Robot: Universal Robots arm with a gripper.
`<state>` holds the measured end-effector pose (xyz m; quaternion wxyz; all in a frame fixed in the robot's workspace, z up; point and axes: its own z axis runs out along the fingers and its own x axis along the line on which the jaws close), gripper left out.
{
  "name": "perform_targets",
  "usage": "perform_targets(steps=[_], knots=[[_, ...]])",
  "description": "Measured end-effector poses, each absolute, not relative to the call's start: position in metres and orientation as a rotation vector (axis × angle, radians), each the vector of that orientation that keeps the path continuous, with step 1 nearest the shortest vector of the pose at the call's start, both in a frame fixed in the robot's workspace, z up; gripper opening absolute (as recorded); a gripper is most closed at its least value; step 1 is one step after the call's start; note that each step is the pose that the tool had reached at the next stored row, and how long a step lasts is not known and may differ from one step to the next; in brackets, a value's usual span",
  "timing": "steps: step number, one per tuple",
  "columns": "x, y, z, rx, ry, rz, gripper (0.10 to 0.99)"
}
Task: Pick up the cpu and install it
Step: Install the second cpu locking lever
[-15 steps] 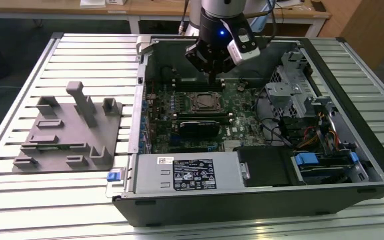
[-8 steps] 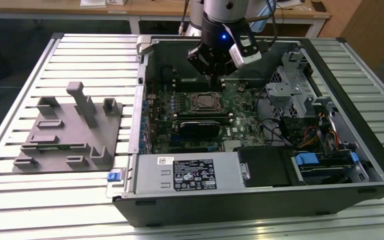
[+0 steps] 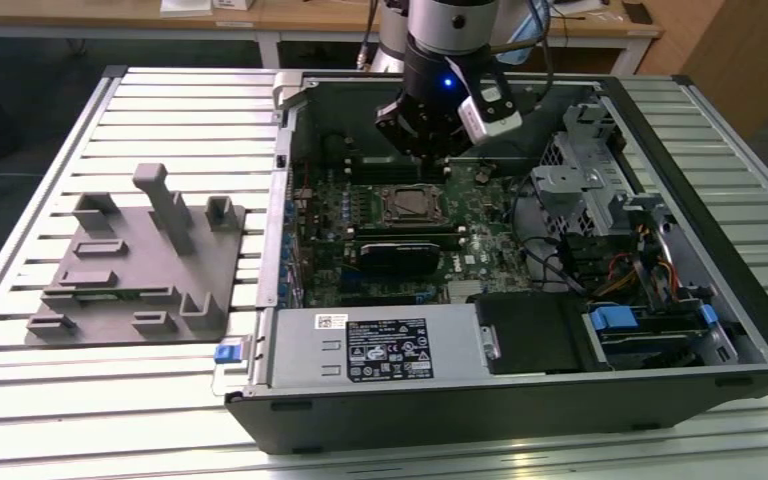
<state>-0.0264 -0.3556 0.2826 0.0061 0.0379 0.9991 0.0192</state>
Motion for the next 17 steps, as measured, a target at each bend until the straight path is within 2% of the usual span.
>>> perform_targets(steps=[17], knots=[[-0.025,-0.358,0.268,0.119,3.127,0.060,0.106]])
